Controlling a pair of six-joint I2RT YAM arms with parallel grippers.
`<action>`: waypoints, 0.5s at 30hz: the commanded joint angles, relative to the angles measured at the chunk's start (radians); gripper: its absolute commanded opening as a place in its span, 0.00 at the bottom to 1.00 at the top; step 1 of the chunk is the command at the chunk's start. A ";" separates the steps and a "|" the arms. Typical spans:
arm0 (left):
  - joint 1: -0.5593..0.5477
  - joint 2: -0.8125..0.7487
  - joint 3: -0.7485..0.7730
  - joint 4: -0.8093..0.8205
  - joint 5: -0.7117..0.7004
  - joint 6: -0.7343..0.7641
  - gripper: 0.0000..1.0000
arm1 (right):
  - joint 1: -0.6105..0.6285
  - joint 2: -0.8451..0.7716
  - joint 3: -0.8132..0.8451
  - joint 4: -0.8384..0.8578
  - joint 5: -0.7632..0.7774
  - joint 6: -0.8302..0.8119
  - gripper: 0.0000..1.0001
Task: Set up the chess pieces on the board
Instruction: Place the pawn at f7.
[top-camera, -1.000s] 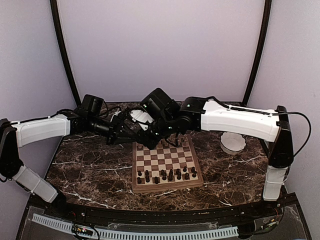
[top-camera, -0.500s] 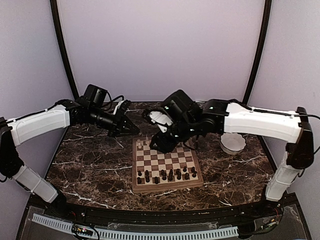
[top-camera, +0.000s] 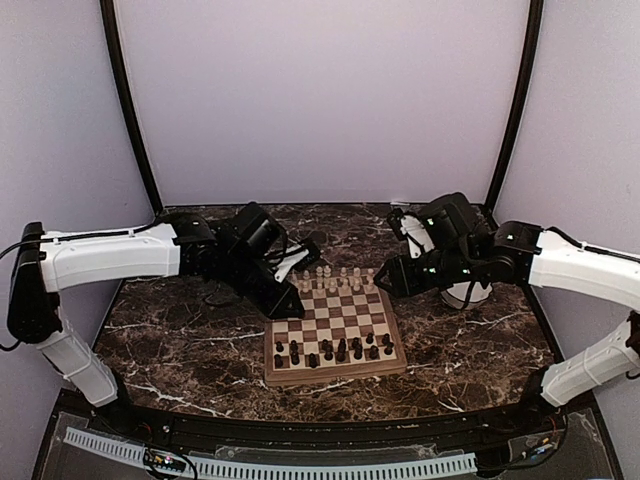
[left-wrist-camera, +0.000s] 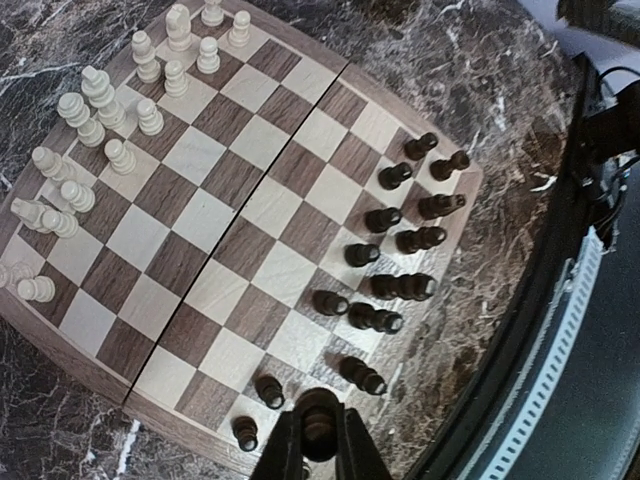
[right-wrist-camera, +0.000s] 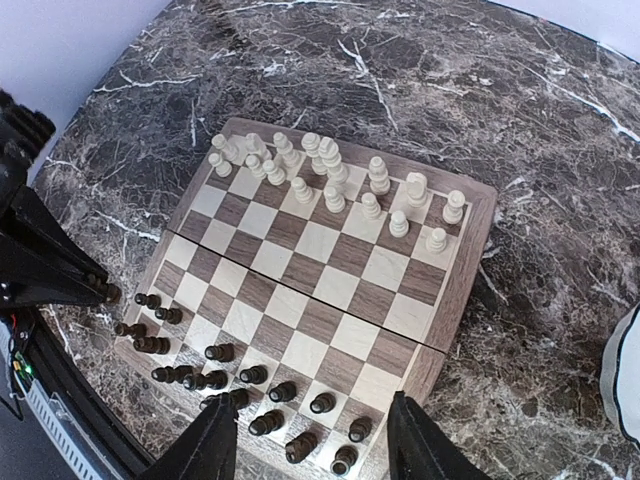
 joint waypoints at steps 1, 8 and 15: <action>-0.040 0.054 0.038 -0.041 -0.146 0.113 0.08 | -0.001 -0.001 0.009 0.019 0.031 0.044 0.53; -0.088 0.163 0.081 -0.039 -0.181 0.176 0.08 | -0.001 0.010 0.014 0.019 0.022 0.033 0.53; -0.116 0.230 0.105 -0.048 -0.185 0.237 0.09 | -0.001 0.017 0.023 0.007 0.024 0.030 0.53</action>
